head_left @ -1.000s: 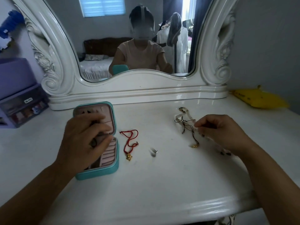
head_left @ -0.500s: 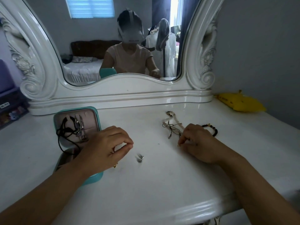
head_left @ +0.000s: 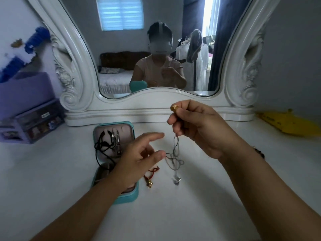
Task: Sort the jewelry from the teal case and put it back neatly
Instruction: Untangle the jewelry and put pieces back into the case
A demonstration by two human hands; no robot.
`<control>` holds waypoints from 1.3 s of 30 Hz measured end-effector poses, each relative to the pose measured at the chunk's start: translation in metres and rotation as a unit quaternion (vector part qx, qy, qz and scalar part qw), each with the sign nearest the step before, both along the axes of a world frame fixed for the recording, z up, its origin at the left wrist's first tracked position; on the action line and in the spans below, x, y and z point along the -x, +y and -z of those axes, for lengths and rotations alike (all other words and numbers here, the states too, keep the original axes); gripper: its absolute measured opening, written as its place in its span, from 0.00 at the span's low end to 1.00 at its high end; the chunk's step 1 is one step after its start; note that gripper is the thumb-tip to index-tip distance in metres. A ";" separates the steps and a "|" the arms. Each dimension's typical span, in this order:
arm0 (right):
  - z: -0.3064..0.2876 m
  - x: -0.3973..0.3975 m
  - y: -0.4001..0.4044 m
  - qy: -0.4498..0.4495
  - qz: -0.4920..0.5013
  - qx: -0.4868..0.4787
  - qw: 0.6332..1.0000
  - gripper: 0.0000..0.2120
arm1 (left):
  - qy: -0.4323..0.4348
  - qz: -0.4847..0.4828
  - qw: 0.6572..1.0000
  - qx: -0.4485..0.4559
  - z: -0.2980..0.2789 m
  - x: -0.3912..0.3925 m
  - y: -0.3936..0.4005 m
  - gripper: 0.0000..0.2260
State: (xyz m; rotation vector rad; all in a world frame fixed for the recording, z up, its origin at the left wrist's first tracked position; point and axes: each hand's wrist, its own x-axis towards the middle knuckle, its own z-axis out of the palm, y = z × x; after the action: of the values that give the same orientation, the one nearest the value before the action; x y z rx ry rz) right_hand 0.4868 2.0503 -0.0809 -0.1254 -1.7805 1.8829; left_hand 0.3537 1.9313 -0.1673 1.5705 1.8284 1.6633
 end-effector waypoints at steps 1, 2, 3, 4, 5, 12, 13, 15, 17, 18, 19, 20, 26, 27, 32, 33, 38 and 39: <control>-0.003 0.006 -0.008 0.000 -0.020 -0.004 1.000 0.06 | -0.040 0.016 0.999 0.003 -0.001 -0.001 0.000 0.18; -0.007 0.014 -0.016 -0.001 -0.041 -0.010 0.999 0.06 | -0.070 0.031 0.997 0.001 -0.002 -0.002 -0.002 0.19; -0.010 0.020 -0.024 0.000 -0.058 -0.015 0.998 0.06 | -0.083 0.039 0.996 -0.005 -0.003 -0.002 -0.003 0.17; -0.013 0.026 -0.031 0.003 -0.070 -0.017 0.997 0.06 | -0.083 0.038 0.996 -0.012 -0.004 -0.003 -0.005 0.13; -0.016 0.030 -0.035 0.011 -0.076 -0.015 0.997 0.06 | -0.076 0.031 0.996 -0.021 -0.007 -0.004 -0.007 0.08; -0.007 0.040 -0.028 -0.027 0.140 -0.012 0.990 0.07 | -0.188 -0.078 0.969 -0.138 -0.015 0.011 -0.022 0.12; -0.001 0.041 -0.029 -0.055 0.156 -0.023 0.986 0.07 | -0.231 -0.102 0.954 -0.162 -0.016 0.013 -0.023 0.13; 0.008 0.044 -0.036 -0.088 0.146 -0.042 0.984 0.07 | -0.320 -0.111 0.918 -0.205 -0.019 0.019 -0.026 0.13; 0.015 0.048 -0.046 -0.102 0.122 -0.059 0.985 0.07 | -0.388 -0.086 0.889 -0.226 -0.020 0.025 -0.029 0.14; 0.019 0.051 -0.050 -0.106 0.109 -0.064 0.986 0.06 | -0.414 -0.072 0.879 -0.227 -0.020 0.028 -0.031 0.15; 0.023 0.055 -0.055 -0.107 0.094 -0.064 0.988 0.06 | -0.439 -0.059 0.868 -0.226 -0.020 0.031 -0.035 0.15; 0.026 0.059 -0.059 -0.107 0.079 -0.062 0.989 0.05 | -0.463 -0.047 0.856 -0.224 -0.020 0.034 -0.039 0.13; 0.043 0.076 -0.078 -0.115 0.018 -0.057 0.992 0.05 | -0.383 -0.121 0.911 -0.096 -0.008 0.049 -0.069 0.08; 0.045 0.079 -0.081 -0.114 0.017 -0.061 0.991 0.05 | -0.333 -0.134 0.931 -0.067 -0.005 0.050 -0.074 0.09; 0.050 0.090 -0.089 -0.109 0.027 -0.118 0.987 0.06 | -0.152 -0.117 0.981 0.035 0.002 0.046 -0.090 0.08; 0.051 0.091 -0.089 -0.103 0.029 -0.133 0.985 0.06 | -0.090 -0.140 0.985 0.053 0.006 0.046 -0.090 0.05; 0.057 0.093 -0.084 -0.073 0.052 -0.154 0.984 0.06 | 0.003 -0.187 0.982 0.023 0.013 0.051 -0.088 0.07; 0.059 0.093 -0.082 -0.077 0.057 -0.164 0.982 0.06 | -0.020 -0.188 0.982 0.010 0.011 0.052 -0.088 0.08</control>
State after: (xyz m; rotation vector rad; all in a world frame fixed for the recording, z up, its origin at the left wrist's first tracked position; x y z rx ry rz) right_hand 0.3942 1.9685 -0.1394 -0.2515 -2.1134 1.5125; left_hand 0.3020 1.8428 -0.1785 1.2264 2.2196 1.8003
